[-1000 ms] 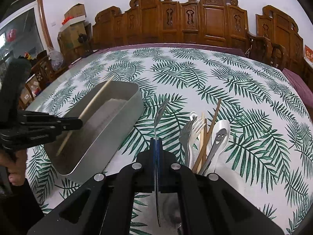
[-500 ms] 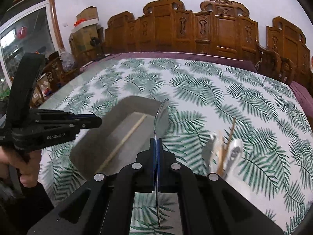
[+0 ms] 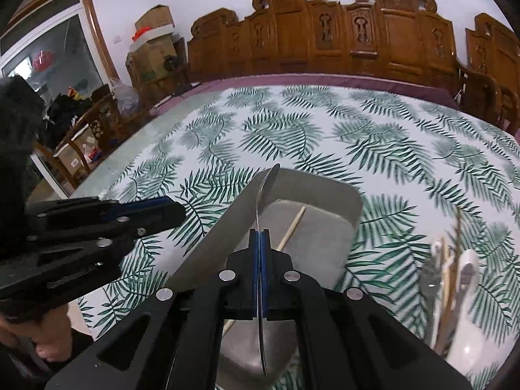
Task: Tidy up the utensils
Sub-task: 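Lower the chopstick into the grey tray and open the left tool, then lower the metal spoon into the grey tray and open the right tool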
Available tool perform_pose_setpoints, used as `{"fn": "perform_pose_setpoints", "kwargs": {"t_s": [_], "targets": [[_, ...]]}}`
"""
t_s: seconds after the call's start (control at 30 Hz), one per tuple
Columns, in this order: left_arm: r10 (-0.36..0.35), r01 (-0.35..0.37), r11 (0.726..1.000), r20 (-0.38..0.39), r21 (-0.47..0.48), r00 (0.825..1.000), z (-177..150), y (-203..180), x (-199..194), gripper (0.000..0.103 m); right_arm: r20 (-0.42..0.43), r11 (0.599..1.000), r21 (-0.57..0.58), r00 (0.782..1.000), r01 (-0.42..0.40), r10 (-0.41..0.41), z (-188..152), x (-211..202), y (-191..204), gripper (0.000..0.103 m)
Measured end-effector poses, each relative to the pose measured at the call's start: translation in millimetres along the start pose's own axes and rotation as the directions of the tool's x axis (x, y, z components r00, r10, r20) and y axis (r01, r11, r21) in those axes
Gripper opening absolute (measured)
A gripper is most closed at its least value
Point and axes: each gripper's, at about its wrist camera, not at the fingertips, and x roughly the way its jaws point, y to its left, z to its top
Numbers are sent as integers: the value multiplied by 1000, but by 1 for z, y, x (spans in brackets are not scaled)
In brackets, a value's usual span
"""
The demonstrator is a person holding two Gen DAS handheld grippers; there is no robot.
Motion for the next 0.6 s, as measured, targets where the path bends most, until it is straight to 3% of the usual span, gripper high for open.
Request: {"fn": "perform_pose_setpoints", "kwargs": {"t_s": [0.37,0.6], "targets": [[9,-9,1000,-4,-10,1000,1,5,3,12,-89,1000,-5,996,1,-2,-11,28,7,4],[4,-4,1000,-5,-6,1000,0,2,4,12,-72,1000,-2,997,-15,15,-15,17,-3,5]]}}
